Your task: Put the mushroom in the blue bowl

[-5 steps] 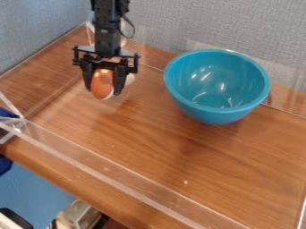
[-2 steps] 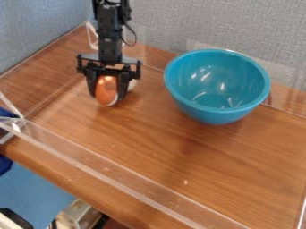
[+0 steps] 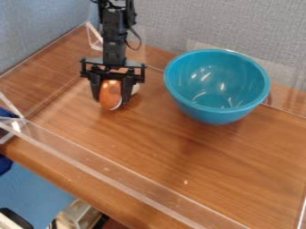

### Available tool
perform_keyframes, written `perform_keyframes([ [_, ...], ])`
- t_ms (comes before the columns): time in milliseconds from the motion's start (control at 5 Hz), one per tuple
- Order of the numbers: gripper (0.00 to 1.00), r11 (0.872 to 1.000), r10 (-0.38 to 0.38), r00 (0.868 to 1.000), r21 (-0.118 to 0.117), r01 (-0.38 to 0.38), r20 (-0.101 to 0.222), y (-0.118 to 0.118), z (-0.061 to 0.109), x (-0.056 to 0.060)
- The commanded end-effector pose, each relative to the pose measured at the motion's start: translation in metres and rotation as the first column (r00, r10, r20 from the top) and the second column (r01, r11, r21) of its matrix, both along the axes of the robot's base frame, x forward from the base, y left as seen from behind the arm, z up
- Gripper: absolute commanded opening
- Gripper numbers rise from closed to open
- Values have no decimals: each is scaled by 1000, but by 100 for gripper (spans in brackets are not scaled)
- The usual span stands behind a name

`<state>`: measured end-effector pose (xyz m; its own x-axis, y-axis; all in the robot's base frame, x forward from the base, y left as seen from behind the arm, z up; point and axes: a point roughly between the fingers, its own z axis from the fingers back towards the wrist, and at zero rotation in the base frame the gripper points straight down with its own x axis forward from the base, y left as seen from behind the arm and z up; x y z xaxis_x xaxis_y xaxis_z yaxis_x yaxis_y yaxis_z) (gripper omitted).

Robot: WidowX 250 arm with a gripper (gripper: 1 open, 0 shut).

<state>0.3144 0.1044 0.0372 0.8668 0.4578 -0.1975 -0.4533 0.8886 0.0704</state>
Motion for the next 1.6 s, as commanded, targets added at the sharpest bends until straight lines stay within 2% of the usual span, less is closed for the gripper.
perform_keyframes([
  [0, 0, 999, 34, 996, 27, -36, 83, 3, 38, 3],
  [200, 0, 999, 41, 995, 19, -43, 96, 6, 59, 7],
  [400, 0, 999, 48, 991, 0, -48, 128, 5, 94, 11],
  [600, 0, 1000, 13, 984, -20, -9, 180, -12, 132, 18],
  [800, 0, 999, -18, 974, -28, 25, 224, -39, 160, 23],
  [1200, 0, 996, -72, 975, -36, 82, 212, -112, 139, 43],
  [1400, 0, 996, -75, 975, -34, 84, 209, -142, 130, 45],
])
